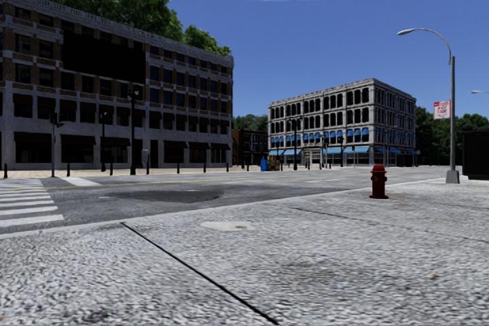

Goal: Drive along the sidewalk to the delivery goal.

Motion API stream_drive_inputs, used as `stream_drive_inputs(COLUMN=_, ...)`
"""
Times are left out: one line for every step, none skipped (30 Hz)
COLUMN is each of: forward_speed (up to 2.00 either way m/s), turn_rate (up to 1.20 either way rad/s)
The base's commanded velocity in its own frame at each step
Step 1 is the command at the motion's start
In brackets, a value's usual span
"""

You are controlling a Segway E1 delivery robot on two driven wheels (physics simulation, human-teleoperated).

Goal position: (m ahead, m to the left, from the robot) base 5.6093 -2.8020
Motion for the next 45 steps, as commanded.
stream_drive_inputs(forward_speed=1.63, turn_rate=-0.58)
stream_drive_inputs(forward_speed=1.63, turn_rate=-0.58)
stream_drive_inputs(forward_speed=1.63, turn_rate=-0.58)
stream_drive_inputs(forward_speed=1.63, turn_rate=-0.58)
stream_drive_inputs(forward_speed=1.63, turn_rate=-0.58)
stream_drive_inputs(forward_speed=1.63, turn_rate=-0.58)
stream_drive_inputs(forward_speed=1.63, turn_rate=-0.58)
stream_drive_inputs(forward_speed=1.63, turn_rate=-0.58)
stream_drive_inputs(forward_speed=1.63, turn_rate=-0.58)
stream_drive_inputs(forward_speed=1.64, turn_rate=-0.58)
stream_drive_inputs(forward_speed=1.64, turn_rate=-0.58)
stream_drive_inputs(forward_speed=1.64, turn_rate=-0.58)
stream_drive_inputs(forward_speed=1.64, turn_rate=-0.58)
stream_drive_inputs(forward_speed=1.64, turn_rate=-0.58)
stream_drive_inputs(forward_speed=1.64, turn_rate=-0.58)
stream_drive_inputs(forward_speed=1.65, turn_rate=-0.58)
stream_drive_inputs(forward_speed=1.67, turn_rate=-0.58)
stream_drive_inputs(forward_speed=1.73, turn_rate=-0.58)
stream_drive_inputs(forward_speed=1.76, turn_rate=-0.58)
stream_drive_inputs(forward_speed=1.76, turn_rate=-0.58)
stream_drive_inputs(forward_speed=1.79, turn_rate=-0.58)
stream_drive_inputs(forward_speed=1.81, turn_rate=-0.56)
stream_drive_inputs(forward_speed=1.82, turn_rate=-0.53)
stream_drive_inputs(forward_speed=1.82, turn_rate=-0.53)
stream_drive_inputs(forward_speed=1.83, turn_rate=-0.42)
stream_drive_inputs(forward_speed=1.84, turn_rate=-0.42)
stream_drive_inputs(forward_speed=1.87, turn_rate=-0.42)
stream_drive_inputs(forward_speed=1.87, turn_rate=-0.42)
stream_drive_inputs(forward_speed=1.9, turn_rate=-0.42)
stream_drive_inputs(forward_speed=1.9, turn_rate=-0.39)
stream_drive_inputs(forward_speed=1.91, turn_rate=-0.27)
stream_drive_inputs(forward_speed=1.91, turn_rate=-0.27)
stream_drive_inputs(forward_speed=1.91, turn_rate=-0.1)
stream_drive_inputs(forward_speed=1.91, turn_rate=0.0)
stream_drive_inputs(forward_speed=1.91, turn_rate=0.0)
stream_drive_inputs(forward_speed=1.91, turn_rate=0.0)
stream_drive_inputs(forward_speed=1.91, turn_rate=0.0)
stream_drive_inputs(forward_speed=1.91, turn_rate=0.0)
stream_drive_inputs(forward_speed=1.91, turn_rate=0.0)
stream_drive_inputs(forward_speed=1.91, turn_rate=0.0)
stream_drive_inputs(forward_speed=1.91, turn_rate=0.0)
stream_drive_inputs(forward_speed=1.91, turn_rate=0.0)
stream_drive_inputs(forward_speed=1.91, turn_rate=0.0)
stream_drive_inputs(forward_speed=1.91, turn_rate=0.0)
stream_drive_inputs(forward_speed=1.89, turn_rate=0.0)
